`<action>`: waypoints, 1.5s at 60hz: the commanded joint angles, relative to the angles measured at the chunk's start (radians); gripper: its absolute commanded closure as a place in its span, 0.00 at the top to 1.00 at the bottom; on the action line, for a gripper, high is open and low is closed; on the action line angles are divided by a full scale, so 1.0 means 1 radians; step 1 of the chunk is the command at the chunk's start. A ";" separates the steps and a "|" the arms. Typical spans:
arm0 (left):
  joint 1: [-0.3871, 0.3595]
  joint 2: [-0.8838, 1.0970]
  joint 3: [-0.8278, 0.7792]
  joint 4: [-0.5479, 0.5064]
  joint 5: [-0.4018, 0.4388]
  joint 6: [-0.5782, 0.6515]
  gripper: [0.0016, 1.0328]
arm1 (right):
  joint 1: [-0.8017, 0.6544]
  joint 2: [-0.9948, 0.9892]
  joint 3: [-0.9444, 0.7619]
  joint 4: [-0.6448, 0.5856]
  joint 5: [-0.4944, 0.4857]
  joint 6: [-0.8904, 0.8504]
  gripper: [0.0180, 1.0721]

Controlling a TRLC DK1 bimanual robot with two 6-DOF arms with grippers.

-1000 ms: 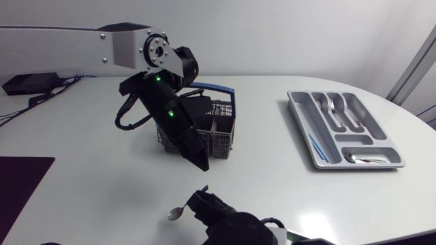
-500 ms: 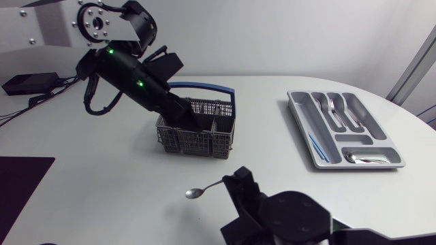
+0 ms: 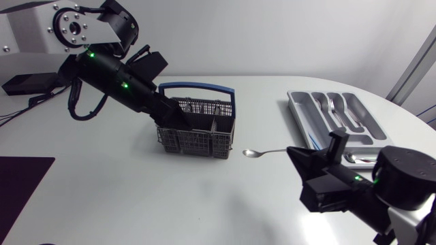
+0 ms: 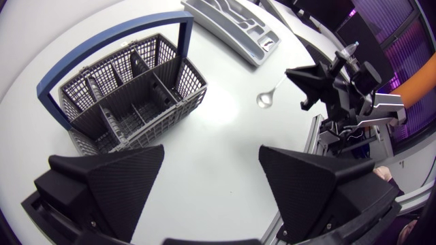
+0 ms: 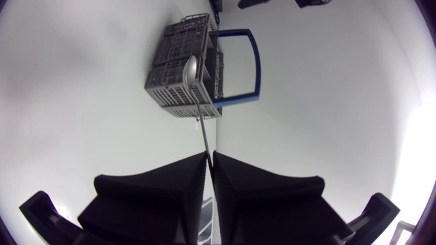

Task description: Unload the cutlery basket into the drawer organizer.

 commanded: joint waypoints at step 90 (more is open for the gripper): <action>-0.007 -0.073 -0.111 0.001 0.007 -0.021 0.95 | -0.614 0.382 0.401 -0.701 -0.344 0.113 0.42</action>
